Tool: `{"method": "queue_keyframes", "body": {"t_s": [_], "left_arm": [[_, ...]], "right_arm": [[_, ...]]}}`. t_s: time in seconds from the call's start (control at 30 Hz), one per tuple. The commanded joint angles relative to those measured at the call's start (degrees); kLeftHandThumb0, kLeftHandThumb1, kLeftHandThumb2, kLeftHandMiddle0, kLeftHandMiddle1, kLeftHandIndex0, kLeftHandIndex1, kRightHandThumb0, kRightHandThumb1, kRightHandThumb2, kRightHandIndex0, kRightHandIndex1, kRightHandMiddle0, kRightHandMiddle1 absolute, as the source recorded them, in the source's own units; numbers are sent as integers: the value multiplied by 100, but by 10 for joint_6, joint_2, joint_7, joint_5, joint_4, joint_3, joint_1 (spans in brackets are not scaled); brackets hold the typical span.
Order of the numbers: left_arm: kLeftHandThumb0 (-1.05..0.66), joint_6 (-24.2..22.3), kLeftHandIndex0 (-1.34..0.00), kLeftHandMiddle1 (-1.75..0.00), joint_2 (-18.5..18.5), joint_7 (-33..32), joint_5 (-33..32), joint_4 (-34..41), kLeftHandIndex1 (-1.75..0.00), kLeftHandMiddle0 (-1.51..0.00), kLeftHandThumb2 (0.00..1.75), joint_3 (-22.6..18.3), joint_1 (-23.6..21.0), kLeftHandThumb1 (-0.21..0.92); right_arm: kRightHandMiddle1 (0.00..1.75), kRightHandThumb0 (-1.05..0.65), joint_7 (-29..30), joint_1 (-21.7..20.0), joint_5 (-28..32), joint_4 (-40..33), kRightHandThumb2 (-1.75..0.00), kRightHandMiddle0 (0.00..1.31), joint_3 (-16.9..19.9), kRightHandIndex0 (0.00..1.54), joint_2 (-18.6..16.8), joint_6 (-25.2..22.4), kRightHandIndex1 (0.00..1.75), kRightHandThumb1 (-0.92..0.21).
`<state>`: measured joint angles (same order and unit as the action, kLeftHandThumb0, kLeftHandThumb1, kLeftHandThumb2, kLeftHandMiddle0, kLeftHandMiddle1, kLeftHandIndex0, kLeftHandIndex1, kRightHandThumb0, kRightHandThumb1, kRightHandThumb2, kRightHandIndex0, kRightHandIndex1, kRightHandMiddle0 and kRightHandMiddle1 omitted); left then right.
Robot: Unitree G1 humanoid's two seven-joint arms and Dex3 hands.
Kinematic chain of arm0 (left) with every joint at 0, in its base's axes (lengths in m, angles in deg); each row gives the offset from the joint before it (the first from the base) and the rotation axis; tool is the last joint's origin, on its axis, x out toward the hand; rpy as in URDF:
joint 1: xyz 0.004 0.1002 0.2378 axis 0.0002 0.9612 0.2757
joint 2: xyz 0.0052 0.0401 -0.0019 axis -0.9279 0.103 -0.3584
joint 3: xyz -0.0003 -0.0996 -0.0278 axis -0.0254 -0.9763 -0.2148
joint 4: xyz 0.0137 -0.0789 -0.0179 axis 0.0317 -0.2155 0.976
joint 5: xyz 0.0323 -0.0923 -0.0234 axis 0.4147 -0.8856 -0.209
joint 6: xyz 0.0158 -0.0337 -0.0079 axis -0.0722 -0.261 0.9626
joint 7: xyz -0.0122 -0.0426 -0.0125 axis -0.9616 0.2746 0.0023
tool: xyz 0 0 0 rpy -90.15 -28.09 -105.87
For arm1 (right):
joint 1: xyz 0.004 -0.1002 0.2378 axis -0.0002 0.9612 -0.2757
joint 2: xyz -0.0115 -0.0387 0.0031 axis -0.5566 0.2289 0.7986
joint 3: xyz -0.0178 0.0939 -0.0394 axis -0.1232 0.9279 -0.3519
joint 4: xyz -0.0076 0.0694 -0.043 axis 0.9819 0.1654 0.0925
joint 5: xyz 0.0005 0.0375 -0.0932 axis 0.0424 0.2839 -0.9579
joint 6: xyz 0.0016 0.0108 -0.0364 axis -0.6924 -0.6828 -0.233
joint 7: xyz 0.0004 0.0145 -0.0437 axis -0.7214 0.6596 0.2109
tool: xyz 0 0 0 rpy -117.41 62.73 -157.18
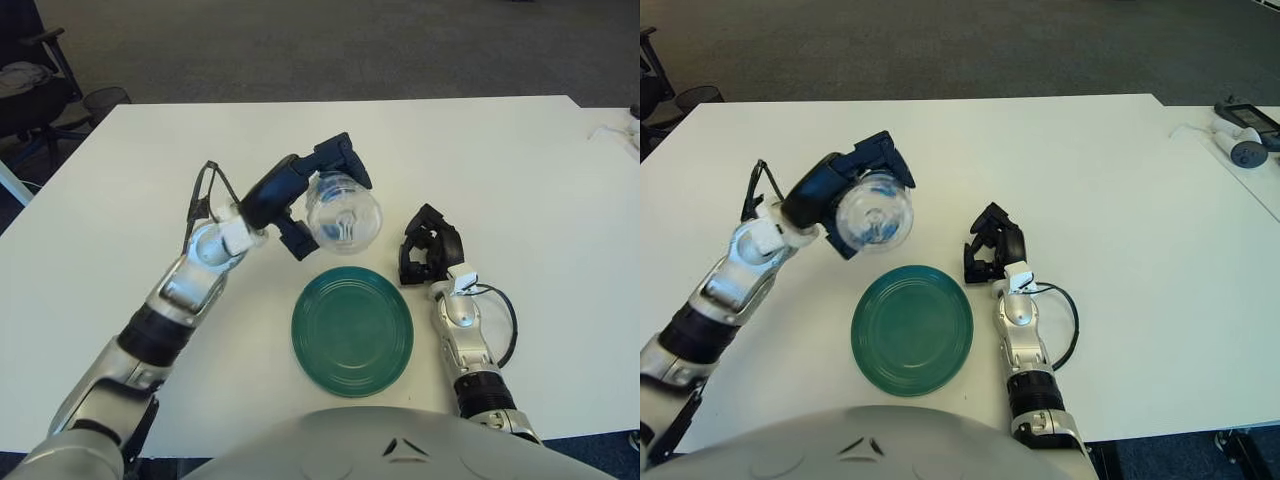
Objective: Put the bottle into the plate.
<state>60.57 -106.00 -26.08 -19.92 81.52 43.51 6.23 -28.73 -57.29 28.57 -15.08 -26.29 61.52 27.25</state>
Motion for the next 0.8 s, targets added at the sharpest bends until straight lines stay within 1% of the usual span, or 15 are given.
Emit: {"method": "queue_keyframes", "body": {"t_s": [0.0, 0.17, 0.23, 0.3, 0.37, 0.4, 0.43, 0.5, 0.57, 0.63, 0.7, 0.73, 0.77], "left_arm": [[0, -5, -59, -166, 2, 49, 0, 16, -175, -85, 160, 5, 10, 4], [0, -5, -61, -169, -35, 130, 16, 48, -175, -86, 165, -1, 5, 1], [0, -5, -62, -169, -40, 152, 24, 49, -175, -86, 166, -5, 2, 1], [0, 12, -62, -169, -41, 160, 57, 52, -175, -86, 166, -7, 3, 0], [0, 54, -64, -168, -30, 148, 124, 47, -175, -88, 168, 1, 12, -2], [0, 85, -64, -168, -19, 135, 162, 36, -175, -88, 169, 7, 18, -3], [0, 137, -65, -168, -2, 112, 216, 7, -175, -89, 170, 18, 22, -4], [0, 205, -68, -168, 16, 84, 277, -32, -175, -91, 173, 28, 25, -7], [0, 233, -68, -168, 22, 75, 296, -47, -175, -92, 174, 28, 24, -7], [0, 290, -69, -168, 31, 37, 366, -82, -175, -92, 174, 29, 31, -8], [0, 332, -68, -168, 33, 6, 423, -103, -175, -92, 174, 23, 37, -8], [0, 342, -68, -168, 33, -3, 439, -109, -175, -92, 174, 19, 38, -8], [0, 340, -68, -168, 30, -6, 455, -107, -175, -92, 175, 16, 36, -8]], "right_arm": [[175, 0, 21, 27, -20, 15, -173, 68, -10, 89, -13, -32, 170, 6], [175, 0, 22, 29, -23, 6, -171, 66, -15, 87, -8, -40, 172, 4], [175, 0, 20, 29, -23, 2, -171, 66, -16, 87, -5, -47, 172, 4], [175, 0, 17, 29, -22, -3, -170, 66, -17, 86, -4, -58, 172, 3], [175, 0, 13, 32, -21, -11, -170, 65, -18, 86, -2, -73, 171, 3], [175, 0, 10, 33, -20, -15, -169, 65, -19, 86, -1, -80, 171, 2], [175, 0, -1, 32, -12, -11, -169, 65, -17, 86, 4, -82, 170, 2], [175, 0, -19, 28, 3, 2, -168, 64, -13, 87, 11, -79, 168, 2], [175, 0, -27, 25, 11, 12, -168, 64, -11, 88, 14, -75, 167, 2], [175, 0, -38, 23, 25, 16, -168, 64, -8, 88, 11, -72, 166, 2], [175, 0, -41, 22, 32, 18, -169, 65, -5, 90, 6, -69, 165, 3], [175, 0, -41, 22, 33, 19, -169, 65, -4, 90, 6, -68, 165, 4], [175, 0, -40, 21, 34, 20, -169, 65, -3, 91, 5, -65, 165, 4]]}}
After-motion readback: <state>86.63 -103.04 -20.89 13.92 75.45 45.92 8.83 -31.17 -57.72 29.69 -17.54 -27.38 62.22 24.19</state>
